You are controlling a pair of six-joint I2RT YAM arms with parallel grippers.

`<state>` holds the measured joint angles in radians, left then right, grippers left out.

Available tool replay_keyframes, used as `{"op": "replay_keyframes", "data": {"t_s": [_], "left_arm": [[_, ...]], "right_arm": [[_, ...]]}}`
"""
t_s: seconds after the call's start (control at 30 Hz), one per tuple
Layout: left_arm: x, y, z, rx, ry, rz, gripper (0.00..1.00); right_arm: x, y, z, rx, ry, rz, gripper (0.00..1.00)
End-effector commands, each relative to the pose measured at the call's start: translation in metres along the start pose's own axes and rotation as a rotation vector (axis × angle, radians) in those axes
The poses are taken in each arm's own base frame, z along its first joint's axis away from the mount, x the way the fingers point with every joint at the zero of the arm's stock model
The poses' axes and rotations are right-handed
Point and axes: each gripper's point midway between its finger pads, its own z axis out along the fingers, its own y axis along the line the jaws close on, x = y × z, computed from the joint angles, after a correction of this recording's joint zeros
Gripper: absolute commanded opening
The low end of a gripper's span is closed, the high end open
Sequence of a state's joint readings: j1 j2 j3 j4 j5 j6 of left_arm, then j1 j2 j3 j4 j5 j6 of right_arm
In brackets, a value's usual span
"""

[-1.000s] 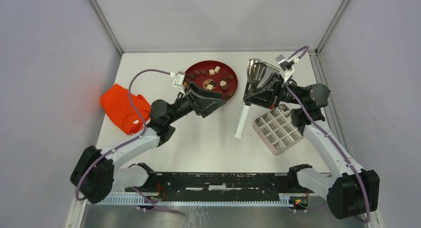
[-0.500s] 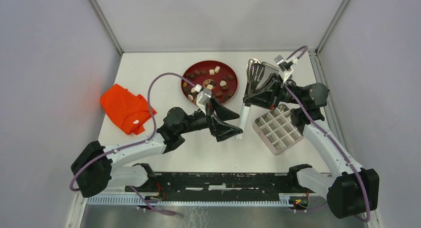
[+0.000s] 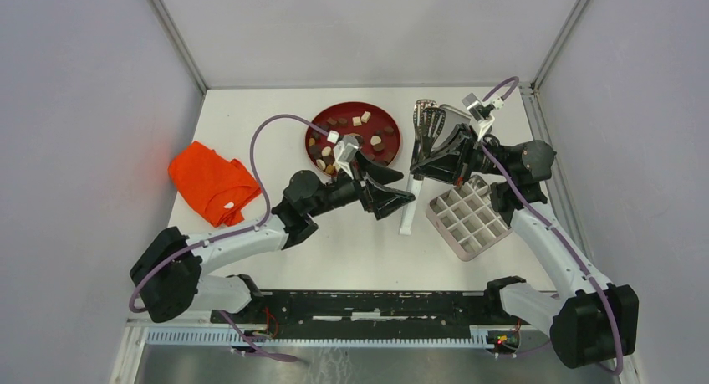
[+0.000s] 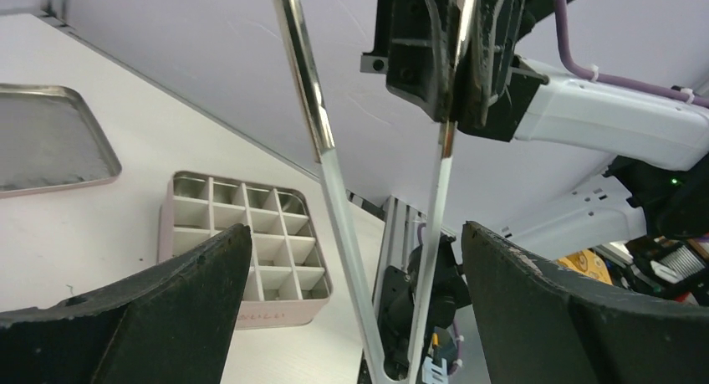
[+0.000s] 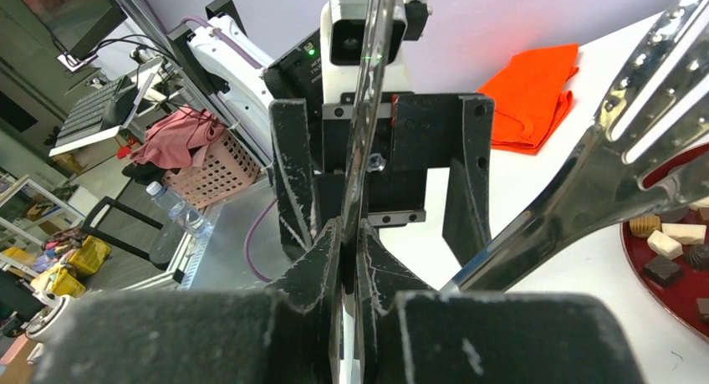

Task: Pack the chocolate
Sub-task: Pick up the clamp at the center of the board.

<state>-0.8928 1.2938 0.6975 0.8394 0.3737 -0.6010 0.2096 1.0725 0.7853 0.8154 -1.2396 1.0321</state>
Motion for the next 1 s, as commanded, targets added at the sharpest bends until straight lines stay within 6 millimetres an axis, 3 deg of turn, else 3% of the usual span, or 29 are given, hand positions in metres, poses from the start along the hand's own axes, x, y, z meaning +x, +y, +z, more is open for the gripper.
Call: {"op": "replay_keyframes", "data": {"t_s": [0.0,0.3,0.67,0.97], "left_arm": [[-0.022,-0.008,-0.001,0.040,-0.072,0.038,0.99],[-0.021,-0.036,0.008,0.184,-0.186,-0.015,0.94],[-0.023,-0.034,0.028,0.215,-0.247,-0.082,0.82],[-0.025,-0.032,0.029,0.199,-0.347,-0.109,0.77]], "right_arm": [[-0.012,0.019,0.002,-0.042,-0.015,-0.106,0.00],[-0.018,0.019,0.004,-0.050,-0.028,-0.107,0.00],[-0.020,0.022,0.005,-0.058,-0.056,-0.097,0.00],[-0.022,0.013,0.005,-0.027,-0.095,-0.069,0.00]]}}
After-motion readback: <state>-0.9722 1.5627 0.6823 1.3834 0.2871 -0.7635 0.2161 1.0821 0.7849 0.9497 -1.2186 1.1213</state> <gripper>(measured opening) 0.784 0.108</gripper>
